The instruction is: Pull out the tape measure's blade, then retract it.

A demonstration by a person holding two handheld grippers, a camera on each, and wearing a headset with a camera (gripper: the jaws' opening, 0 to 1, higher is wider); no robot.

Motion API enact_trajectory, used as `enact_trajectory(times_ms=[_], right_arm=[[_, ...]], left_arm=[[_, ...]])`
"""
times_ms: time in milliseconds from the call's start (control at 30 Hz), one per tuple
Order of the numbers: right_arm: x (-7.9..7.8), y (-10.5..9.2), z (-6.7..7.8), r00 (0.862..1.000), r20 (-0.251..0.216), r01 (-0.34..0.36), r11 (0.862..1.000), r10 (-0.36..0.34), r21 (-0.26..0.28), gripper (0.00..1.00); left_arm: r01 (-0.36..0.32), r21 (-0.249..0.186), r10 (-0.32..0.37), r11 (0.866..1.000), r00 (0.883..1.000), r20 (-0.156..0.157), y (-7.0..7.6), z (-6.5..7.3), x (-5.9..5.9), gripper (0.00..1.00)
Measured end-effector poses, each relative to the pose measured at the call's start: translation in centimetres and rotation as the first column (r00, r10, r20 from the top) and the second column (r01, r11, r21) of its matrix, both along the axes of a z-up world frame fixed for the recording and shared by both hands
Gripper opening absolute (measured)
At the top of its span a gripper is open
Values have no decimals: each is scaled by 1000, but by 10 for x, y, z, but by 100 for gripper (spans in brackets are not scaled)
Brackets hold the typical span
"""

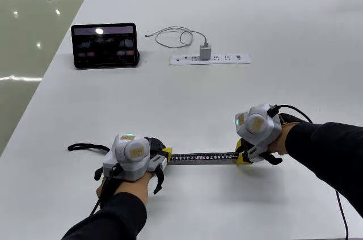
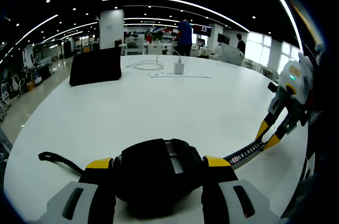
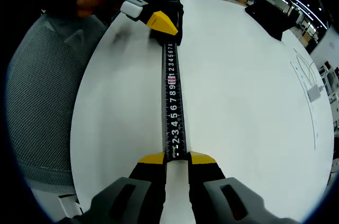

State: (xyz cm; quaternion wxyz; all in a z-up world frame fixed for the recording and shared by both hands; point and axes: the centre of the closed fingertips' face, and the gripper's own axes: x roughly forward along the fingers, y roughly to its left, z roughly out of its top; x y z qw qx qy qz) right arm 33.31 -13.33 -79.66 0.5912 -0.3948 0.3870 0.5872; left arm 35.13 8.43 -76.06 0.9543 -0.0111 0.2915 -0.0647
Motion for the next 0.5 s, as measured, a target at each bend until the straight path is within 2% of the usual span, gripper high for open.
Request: enact_trajectory(times_ms=[500], right_arm=[[0,7,-1,1000,-4,15,1000,-15,13,11]], left_arm=[[2,-4,-2,1000,1000,-8,0,-1,0,62]])
